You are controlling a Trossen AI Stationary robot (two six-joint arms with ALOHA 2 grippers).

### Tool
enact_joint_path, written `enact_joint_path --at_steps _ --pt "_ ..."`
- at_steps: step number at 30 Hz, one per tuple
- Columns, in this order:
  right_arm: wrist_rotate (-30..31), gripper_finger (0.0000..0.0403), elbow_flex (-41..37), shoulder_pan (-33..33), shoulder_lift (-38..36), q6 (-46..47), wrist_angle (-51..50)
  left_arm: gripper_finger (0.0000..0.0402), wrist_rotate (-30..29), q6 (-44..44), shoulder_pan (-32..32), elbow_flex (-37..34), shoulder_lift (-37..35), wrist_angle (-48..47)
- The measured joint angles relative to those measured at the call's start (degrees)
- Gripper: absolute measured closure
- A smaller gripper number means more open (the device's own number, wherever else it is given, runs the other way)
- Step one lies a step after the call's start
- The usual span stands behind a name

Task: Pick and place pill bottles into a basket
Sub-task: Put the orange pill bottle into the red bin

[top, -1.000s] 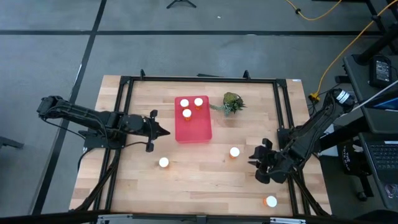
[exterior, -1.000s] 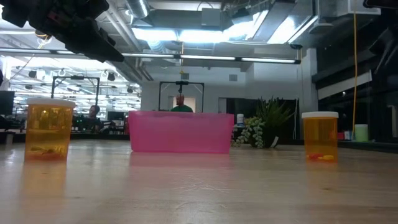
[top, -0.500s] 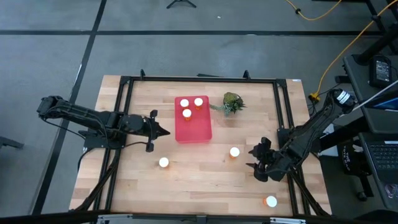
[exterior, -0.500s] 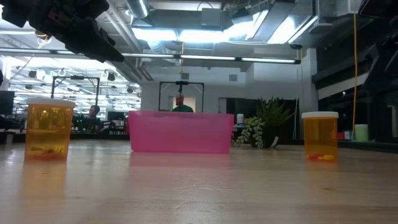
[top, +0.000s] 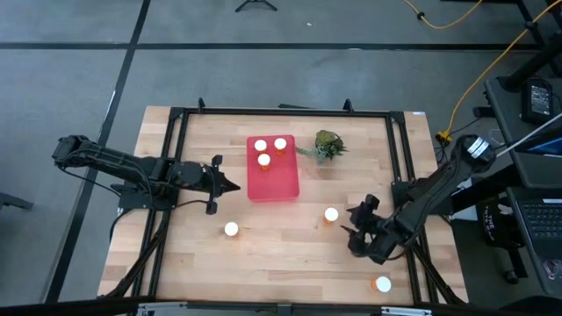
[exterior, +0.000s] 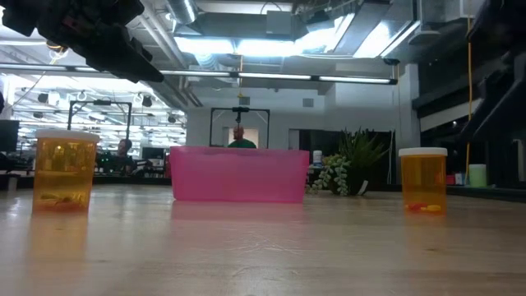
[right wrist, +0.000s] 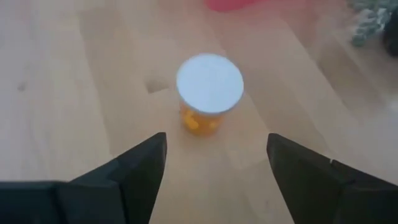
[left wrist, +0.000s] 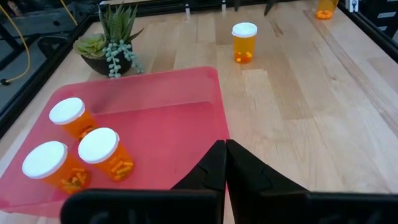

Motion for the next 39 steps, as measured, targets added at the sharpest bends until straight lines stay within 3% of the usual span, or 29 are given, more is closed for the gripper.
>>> enact_joint_path --at_steps 6,18,39 --pt "0.2 0.0123 0.0 0.0 5.2 5.8 2.4 0.0394 0.0 0.0 0.0 0.0 0.0 0.0" --pt "4.0 0.0123 0.0 -2.2 10.7 5.5 8.4 0.0393 0.0 0.0 0.0 0.0 0.0 0.0" --pt "4.0 0.0123 0.0 -6.6 11.3 1.1 14.4 0.0399 0.0 0.1 0.0 0.0 0.0 -0.1"
